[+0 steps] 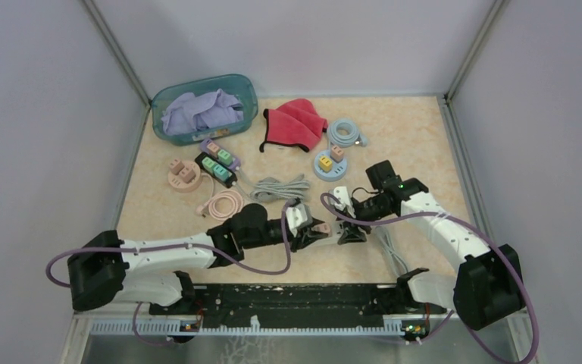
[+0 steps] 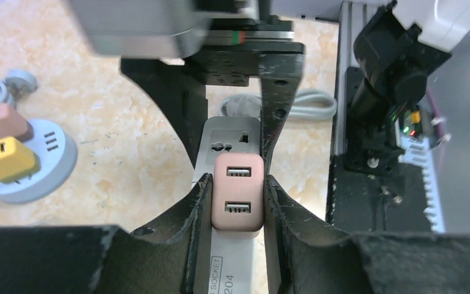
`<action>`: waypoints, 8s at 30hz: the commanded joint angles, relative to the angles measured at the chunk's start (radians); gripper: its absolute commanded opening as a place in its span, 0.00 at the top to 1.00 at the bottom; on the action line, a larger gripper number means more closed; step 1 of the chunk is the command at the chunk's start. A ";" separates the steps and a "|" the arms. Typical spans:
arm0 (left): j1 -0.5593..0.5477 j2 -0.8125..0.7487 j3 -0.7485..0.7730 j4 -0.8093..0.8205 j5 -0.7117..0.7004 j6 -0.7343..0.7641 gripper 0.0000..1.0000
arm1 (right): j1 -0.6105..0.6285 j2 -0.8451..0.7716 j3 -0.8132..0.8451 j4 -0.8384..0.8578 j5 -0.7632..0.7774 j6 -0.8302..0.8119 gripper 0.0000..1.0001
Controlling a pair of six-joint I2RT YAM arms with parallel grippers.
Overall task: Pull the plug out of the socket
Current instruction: Remove the plug from the socket, then place the socket at the corner of the board, then place the plug at the center of the board.
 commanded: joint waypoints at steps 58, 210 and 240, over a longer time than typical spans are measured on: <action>0.034 -0.185 -0.110 0.043 -0.185 -0.071 1.00 | -0.206 -0.063 0.038 0.067 0.043 0.088 1.00; 0.053 -0.180 -0.097 0.039 -0.569 -0.310 0.00 | -0.174 -0.007 0.075 0.329 0.059 0.447 1.00; 0.061 -0.509 -0.252 -0.054 -0.695 0.163 0.00 | -0.494 0.784 0.714 0.531 0.711 0.884 0.92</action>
